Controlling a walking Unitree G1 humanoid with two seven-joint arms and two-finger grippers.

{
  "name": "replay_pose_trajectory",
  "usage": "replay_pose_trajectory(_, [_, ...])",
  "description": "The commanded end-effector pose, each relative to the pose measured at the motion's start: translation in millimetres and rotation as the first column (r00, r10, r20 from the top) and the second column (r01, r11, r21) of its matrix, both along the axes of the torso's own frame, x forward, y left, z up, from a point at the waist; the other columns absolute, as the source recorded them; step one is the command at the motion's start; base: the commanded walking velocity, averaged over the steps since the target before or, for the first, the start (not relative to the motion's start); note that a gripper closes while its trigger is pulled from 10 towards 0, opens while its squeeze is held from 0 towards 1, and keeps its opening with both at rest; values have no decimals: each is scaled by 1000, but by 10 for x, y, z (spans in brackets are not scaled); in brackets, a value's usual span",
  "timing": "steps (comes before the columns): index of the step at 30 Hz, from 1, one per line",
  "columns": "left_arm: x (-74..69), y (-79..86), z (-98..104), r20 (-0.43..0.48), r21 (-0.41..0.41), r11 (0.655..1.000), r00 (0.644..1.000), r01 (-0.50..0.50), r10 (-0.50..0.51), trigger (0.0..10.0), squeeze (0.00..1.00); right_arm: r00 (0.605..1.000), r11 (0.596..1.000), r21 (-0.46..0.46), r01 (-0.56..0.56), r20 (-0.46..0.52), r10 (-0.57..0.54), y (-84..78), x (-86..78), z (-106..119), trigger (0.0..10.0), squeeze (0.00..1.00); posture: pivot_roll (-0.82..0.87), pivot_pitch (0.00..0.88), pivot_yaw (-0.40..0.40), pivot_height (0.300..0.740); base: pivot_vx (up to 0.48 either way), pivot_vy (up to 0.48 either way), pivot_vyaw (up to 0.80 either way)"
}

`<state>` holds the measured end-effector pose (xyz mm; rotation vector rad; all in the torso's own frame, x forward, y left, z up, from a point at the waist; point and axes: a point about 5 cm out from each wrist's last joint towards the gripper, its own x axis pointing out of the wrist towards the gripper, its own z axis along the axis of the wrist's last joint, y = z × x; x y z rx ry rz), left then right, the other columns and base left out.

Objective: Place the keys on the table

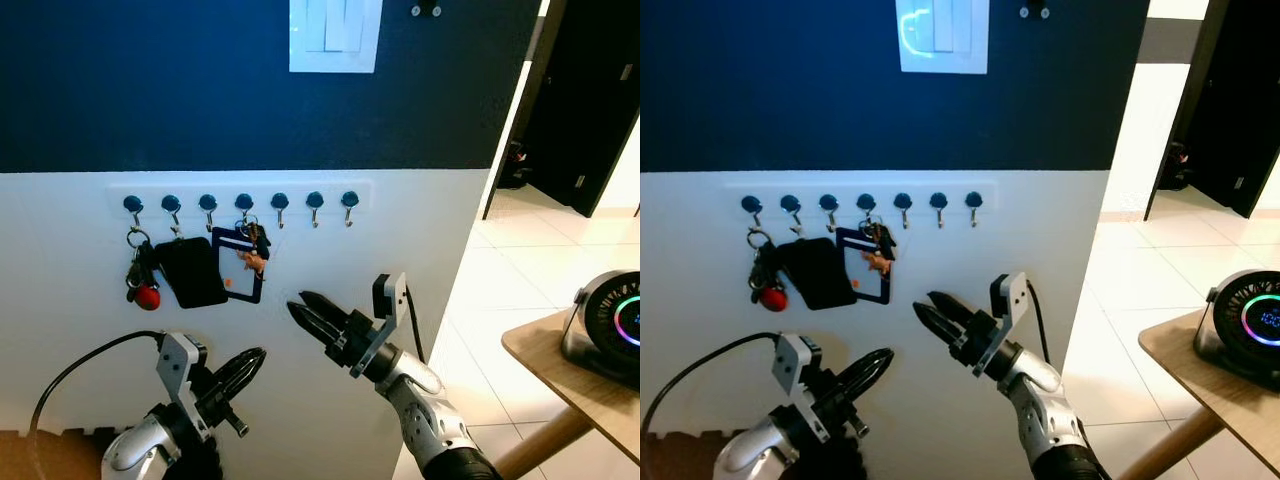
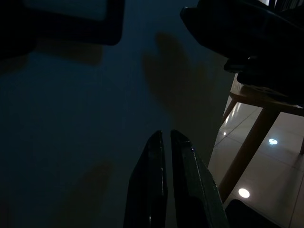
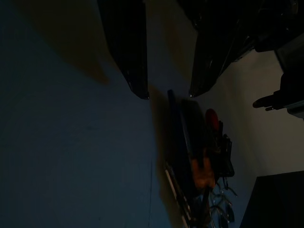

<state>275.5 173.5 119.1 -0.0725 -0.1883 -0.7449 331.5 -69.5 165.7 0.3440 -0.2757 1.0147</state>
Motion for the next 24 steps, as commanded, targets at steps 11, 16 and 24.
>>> replay_pose_trajectory(11, [-11,4,102,9,10,1000,1000,26,-26,10000,0,999,999,43,-32,13,32,88,122,181,10000,1000,40,43,-52,740,0,0,0])
replay_pose_trajectory(16, [-12,-28,123,17,5,1000,999,29,-29,10000,0,998,998,24,-56,15,56,164,160,220,10000,976,43,49,-68,740,0,0,0])
replay_pose_trajectory(24, [-6,-67,212,50,-7,999,998,38,-37,10000,0,994,994,10,-105,15,105,254,187,263,10000,0,49,56,-78,740,0,0,0])
